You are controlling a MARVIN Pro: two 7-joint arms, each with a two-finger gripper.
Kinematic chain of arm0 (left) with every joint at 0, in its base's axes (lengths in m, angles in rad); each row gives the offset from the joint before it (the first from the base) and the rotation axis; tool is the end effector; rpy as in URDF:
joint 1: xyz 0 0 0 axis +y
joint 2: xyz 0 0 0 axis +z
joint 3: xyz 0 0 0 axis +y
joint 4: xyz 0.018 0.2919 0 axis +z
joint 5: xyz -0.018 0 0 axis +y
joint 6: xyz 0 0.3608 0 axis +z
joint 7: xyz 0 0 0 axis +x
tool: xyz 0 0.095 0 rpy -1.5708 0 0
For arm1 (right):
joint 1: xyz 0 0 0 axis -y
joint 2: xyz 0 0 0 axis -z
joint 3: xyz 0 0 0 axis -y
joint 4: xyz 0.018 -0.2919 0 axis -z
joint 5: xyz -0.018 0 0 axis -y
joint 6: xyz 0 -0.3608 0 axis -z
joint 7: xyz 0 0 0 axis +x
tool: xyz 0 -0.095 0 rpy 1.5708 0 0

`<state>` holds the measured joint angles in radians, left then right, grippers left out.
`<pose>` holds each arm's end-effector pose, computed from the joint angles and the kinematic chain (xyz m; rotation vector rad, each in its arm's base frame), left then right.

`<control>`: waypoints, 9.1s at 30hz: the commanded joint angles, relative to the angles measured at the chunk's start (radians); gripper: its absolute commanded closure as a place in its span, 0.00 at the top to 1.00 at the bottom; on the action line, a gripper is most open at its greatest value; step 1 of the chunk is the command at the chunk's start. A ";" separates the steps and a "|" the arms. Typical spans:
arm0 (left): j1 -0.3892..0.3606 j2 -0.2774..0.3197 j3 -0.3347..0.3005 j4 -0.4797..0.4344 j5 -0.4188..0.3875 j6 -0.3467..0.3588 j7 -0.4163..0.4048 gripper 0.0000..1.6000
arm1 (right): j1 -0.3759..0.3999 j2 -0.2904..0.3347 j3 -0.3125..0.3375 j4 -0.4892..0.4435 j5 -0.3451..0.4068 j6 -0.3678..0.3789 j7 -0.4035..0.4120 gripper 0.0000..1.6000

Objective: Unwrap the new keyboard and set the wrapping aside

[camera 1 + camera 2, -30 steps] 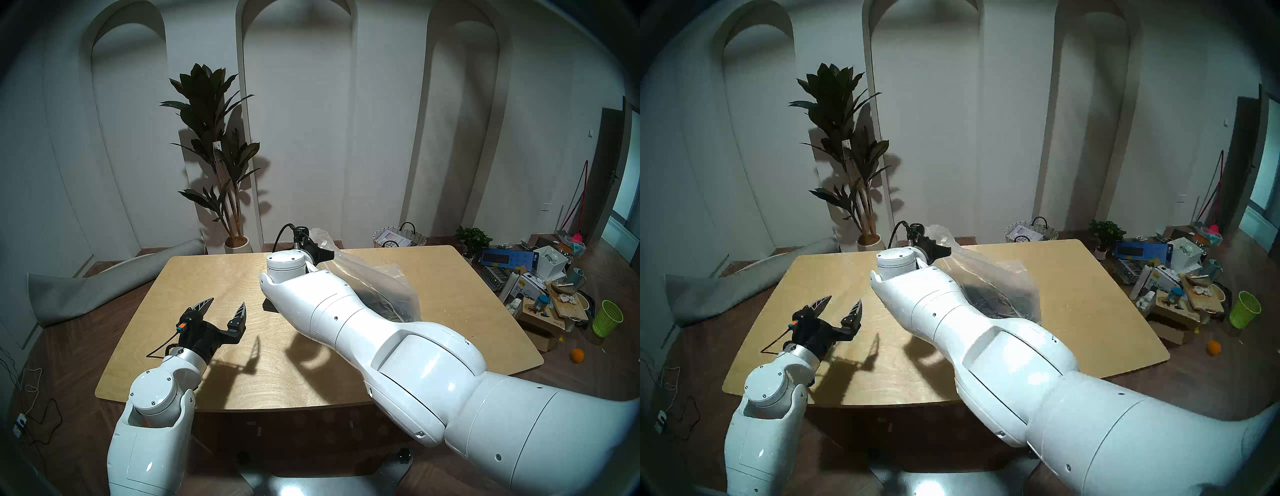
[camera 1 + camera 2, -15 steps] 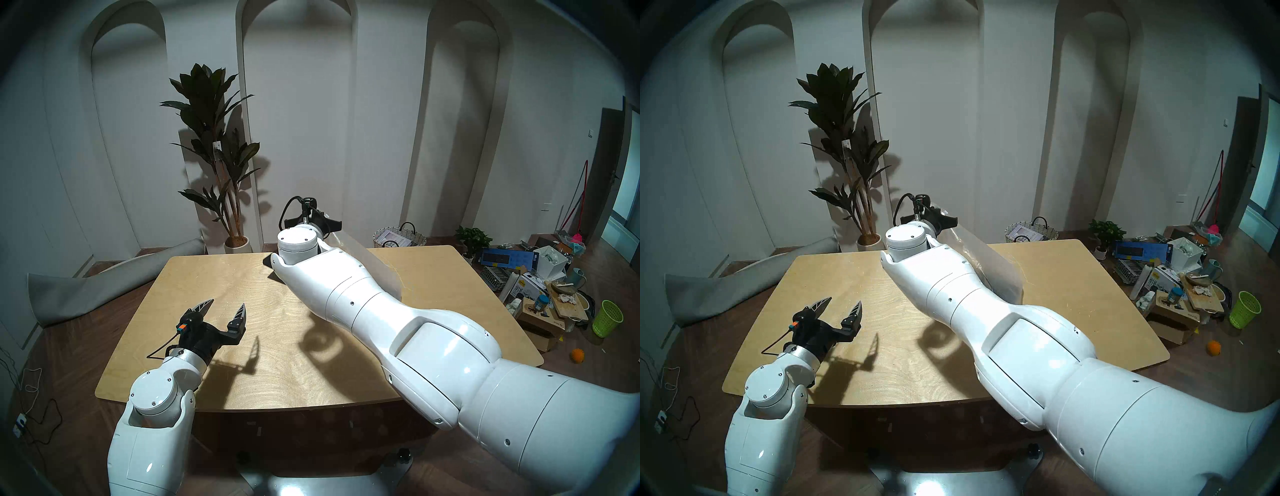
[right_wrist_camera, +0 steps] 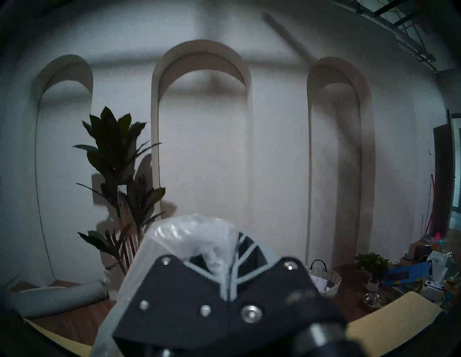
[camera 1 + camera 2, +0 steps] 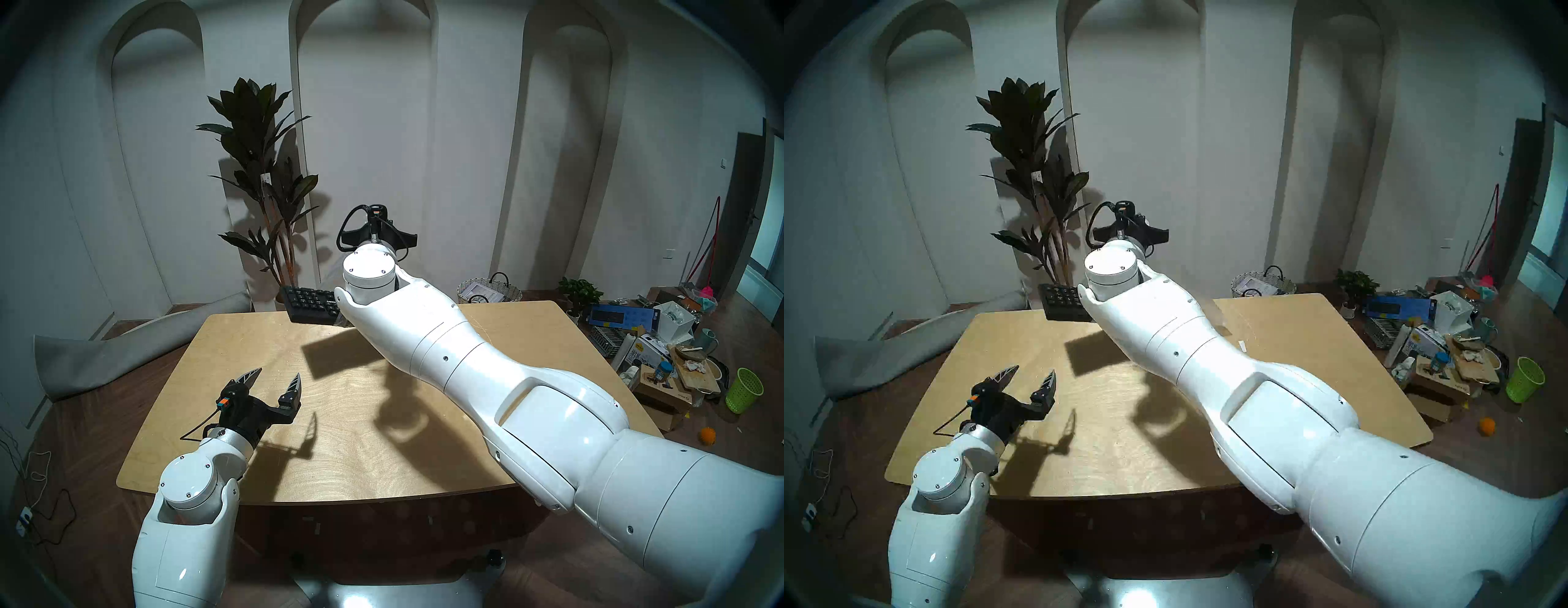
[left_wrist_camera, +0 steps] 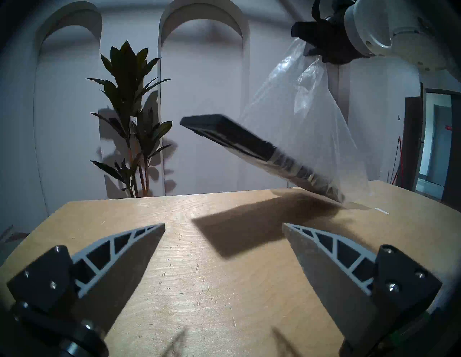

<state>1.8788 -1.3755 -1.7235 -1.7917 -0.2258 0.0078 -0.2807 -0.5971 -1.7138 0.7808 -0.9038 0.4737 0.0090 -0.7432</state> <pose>0.3803 0.0837 -0.3233 2.1962 -0.1809 2.0518 0.6173 0.2751 -0.0926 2.0118 -0.0815 2.3964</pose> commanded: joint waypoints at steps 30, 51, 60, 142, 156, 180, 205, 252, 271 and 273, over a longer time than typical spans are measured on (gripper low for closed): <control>-0.013 -0.004 0.023 -0.038 -0.004 -0.008 -0.011 1.00 | -0.123 0.401 0.054 -0.406 -0.077 -0.152 0.104 0.00; -0.004 -0.005 -0.011 -0.049 -0.034 -0.006 -0.010 1.00 | -0.312 0.549 0.006 -0.643 -0.093 -0.287 0.171 0.00; -0.005 -0.008 -0.013 -0.050 -0.050 0.000 -0.014 1.00 | -0.407 0.594 0.071 -0.759 -0.085 -0.331 0.071 0.00; -0.094 0.032 0.021 0.012 -0.105 0.060 -0.056 1.00 | -0.345 0.483 0.072 -0.763 0.044 -0.047 -0.097 0.00; -0.011 0.100 -0.003 -0.139 -0.086 -0.022 -0.149 1.00 | -0.346 0.483 0.073 -0.763 0.045 -0.045 -0.097 0.00; 0.053 0.203 0.063 -0.028 0.438 -0.308 -0.050 1.00 | -0.353 0.480 0.071 -0.746 0.054 -0.039 -0.097 0.00; -0.075 0.256 0.176 -0.054 0.949 -0.578 0.142 1.00 | -0.348 0.477 0.073 -0.746 0.053 -0.041 -0.097 0.00; -0.400 0.317 0.439 0.136 1.969 -0.619 0.735 1.00 | -0.345 0.478 0.074 -0.757 0.046 -0.044 -0.097 0.00; -0.554 0.317 0.525 0.309 2.118 -0.571 0.979 1.00 | -0.345 0.480 0.074 -0.760 0.043 -0.045 -0.097 0.00; -0.562 0.328 0.520 0.301 2.110 -0.591 0.989 1.00 | -0.345 0.480 0.074 -0.760 0.044 -0.045 -0.097 0.00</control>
<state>1.4010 -1.0650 -1.1867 -1.4741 1.9016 -0.5422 0.6606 -0.9734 -1.2327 0.8444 -1.6330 0.5308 -0.0247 -0.8421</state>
